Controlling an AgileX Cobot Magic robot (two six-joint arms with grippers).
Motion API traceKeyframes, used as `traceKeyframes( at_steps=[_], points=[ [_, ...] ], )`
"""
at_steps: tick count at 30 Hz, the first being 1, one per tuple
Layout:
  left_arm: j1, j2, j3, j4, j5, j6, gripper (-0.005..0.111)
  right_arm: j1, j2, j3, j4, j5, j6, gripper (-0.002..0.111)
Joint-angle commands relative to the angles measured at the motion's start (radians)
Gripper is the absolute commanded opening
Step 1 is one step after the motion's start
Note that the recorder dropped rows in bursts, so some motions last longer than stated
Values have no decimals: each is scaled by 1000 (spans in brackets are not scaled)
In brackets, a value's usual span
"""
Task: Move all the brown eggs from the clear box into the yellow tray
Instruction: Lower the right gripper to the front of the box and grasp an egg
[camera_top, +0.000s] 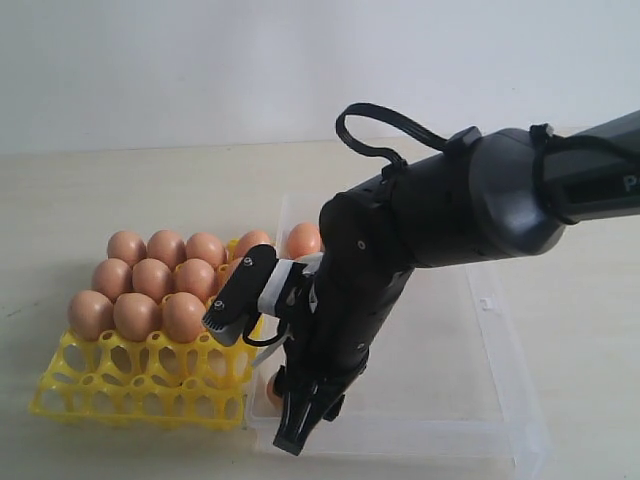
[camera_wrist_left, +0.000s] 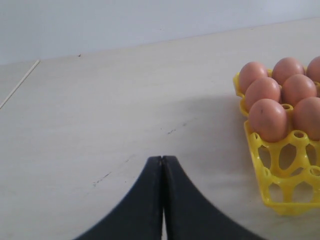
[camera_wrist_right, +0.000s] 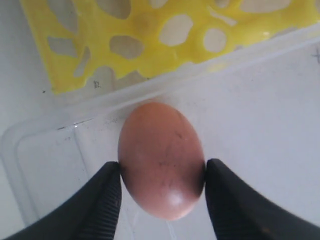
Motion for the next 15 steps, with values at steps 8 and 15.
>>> traceKeyframes(
  at_steps=[8, 15],
  points=[
    [-6, -6, -4, -2, -9, -5, 0, -3, 38, -1, 1, -60, -37, 49],
    [-6, -6, -4, -2, -9, -7, 0, -3, 38, -1, 1, -76, -37, 3]
  ],
)
